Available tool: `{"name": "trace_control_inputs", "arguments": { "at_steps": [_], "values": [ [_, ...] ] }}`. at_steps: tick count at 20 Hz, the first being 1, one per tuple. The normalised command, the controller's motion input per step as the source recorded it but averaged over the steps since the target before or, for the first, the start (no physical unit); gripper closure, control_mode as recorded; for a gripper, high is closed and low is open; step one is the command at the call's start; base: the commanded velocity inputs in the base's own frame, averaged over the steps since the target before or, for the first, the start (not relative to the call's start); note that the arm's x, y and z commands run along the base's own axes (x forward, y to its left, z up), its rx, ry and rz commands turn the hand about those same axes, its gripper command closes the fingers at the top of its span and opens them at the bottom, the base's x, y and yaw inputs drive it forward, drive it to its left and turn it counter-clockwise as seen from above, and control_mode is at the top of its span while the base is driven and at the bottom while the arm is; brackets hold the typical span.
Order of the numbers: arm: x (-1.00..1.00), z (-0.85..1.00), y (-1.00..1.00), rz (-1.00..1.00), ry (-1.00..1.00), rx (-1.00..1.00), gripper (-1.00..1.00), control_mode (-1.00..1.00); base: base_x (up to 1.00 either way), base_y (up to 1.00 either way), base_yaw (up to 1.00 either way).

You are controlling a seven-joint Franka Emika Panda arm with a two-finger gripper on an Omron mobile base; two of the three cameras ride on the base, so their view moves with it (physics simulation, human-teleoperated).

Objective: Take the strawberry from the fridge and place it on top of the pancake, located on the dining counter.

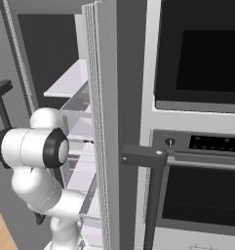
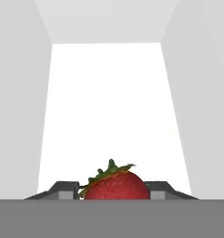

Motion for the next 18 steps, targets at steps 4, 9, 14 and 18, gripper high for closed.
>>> {"name": "trace_control_inputs", "arguments": {
  "at_steps": [4, 9, 14, 18],
  "values": [
    [0.0, 0.0, -0.01, 0.0, 0.0, 0.0, 1.0, -1.0, 0.0, 0.0, 0.0],
    [-0.24, 0.0, -0.02, 0.0, -0.03, 0.0, 1.0, -1.0, 0.0, 0.0, 0.0],
    [-0.49, 0.12, 0.0, -0.01, -0.06, 0.0, 1.0, -1.0, 0.0, 0.0, 0.0],
    [-0.58, 0.64, -0.03, -0.01, -0.07, 0.01, 1.0, -1.0, 0.0, 0.0, 0.0]
  ]
}}
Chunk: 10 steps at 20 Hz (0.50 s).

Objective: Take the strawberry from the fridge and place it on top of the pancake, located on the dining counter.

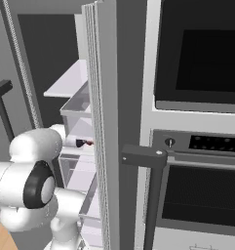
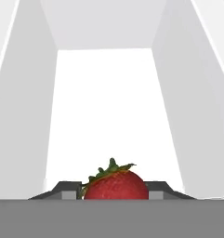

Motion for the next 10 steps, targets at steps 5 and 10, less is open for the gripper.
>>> {"name": "trace_control_inputs", "arguments": {
  "at_steps": [5, 10],
  "values": [
    [-0.54, 0.83, -0.15, -0.03, -0.01, 0.03, 1.0, -1.0, 0.0, 0.0, 0.0],
    [-0.73, 0.49, -0.09, 0.0, -0.02, 0.01, 1.0, -1.0, 0.0, 0.0, 0.0]
  ]
}}
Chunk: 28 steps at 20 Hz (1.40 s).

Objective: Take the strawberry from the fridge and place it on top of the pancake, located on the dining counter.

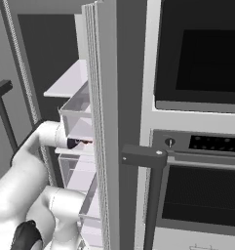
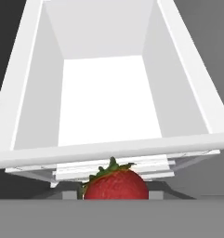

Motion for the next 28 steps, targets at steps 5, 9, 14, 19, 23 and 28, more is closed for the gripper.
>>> {"name": "trace_control_inputs", "arguments": {
  "at_steps": [5, 9, 14, 19, 23, 28],
  "values": [
    [-0.68, 0.59, 0.0, 0.0, 0.0, -0.04, 1.0, -1.0, 0.0, 0.0, 0.0],
    [-0.86, 0.56, 0.0, -0.02, 0.0, -0.01, 1.0, -1.0, 0.0, 0.0, 0.0],
    [-0.87, 0.12, 0.04, -0.01, 0.0, 0.0, 1.0, -1.0, 0.0, 0.0, 0.0],
    [-0.56, 0.57, 0.13, -0.03, 0.0, 0.0, 1.0, -1.0, 0.0, 0.0, 0.0],
    [-0.19, 0.47, 0.0, -0.04, 0.0, 0.0, 1.0, -1.0, 0.0, 0.0, 0.0],
    [-0.02, 0.03, 0.0, 0.0, 0.0, 0.0, 1.0, -1.0, 0.0, 0.0, 0.0]
  ]
}}
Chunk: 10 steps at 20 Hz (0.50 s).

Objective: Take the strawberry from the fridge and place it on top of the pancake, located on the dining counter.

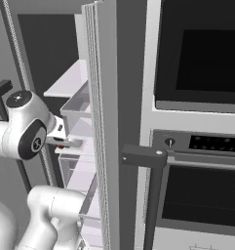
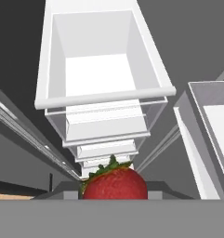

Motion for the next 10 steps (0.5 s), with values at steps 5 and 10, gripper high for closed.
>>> {"name": "trace_control_inputs", "arguments": {
  "at_steps": [5, 10],
  "values": [
    [0.0, 0.0, 0.0, 0.0, 0.0, 0.0, 1.0, -1.0, 0.0, 0.0, 0.0],
    [-0.04, 0.0, 0.0, 0.0, 0.0, 0.0, 1.0, 1.0, -0.21, 0.09, -0.01]
  ]
}}
